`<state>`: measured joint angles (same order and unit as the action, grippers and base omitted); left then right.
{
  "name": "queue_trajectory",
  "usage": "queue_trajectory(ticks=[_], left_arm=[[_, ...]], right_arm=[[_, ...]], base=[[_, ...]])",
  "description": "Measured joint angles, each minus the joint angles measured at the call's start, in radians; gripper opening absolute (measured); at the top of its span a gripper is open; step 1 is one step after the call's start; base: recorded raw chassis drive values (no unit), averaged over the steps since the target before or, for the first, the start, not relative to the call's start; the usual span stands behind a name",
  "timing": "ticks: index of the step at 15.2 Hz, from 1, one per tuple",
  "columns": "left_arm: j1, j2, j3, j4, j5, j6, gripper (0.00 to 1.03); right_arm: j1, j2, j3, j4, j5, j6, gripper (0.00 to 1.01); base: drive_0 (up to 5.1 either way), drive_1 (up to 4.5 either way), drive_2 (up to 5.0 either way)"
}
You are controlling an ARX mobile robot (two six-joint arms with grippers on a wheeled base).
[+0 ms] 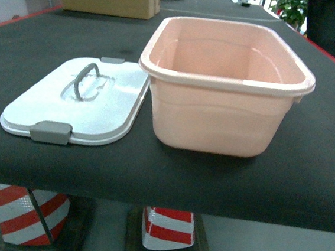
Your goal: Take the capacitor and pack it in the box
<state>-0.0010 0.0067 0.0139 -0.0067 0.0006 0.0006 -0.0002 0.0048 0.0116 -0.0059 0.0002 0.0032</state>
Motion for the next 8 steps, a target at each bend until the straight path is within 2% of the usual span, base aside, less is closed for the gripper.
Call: queue_trajectory(ticks=[8], left_arm=[[0.0, 0.0, 0.0, 0.0, -0.001, 0.0, 0.44]], right_arm=[[0.0, 0.0, 0.0, 0.0, 0.0, -0.001, 0.98]], base=[[0.0, 0.0, 0.0]])
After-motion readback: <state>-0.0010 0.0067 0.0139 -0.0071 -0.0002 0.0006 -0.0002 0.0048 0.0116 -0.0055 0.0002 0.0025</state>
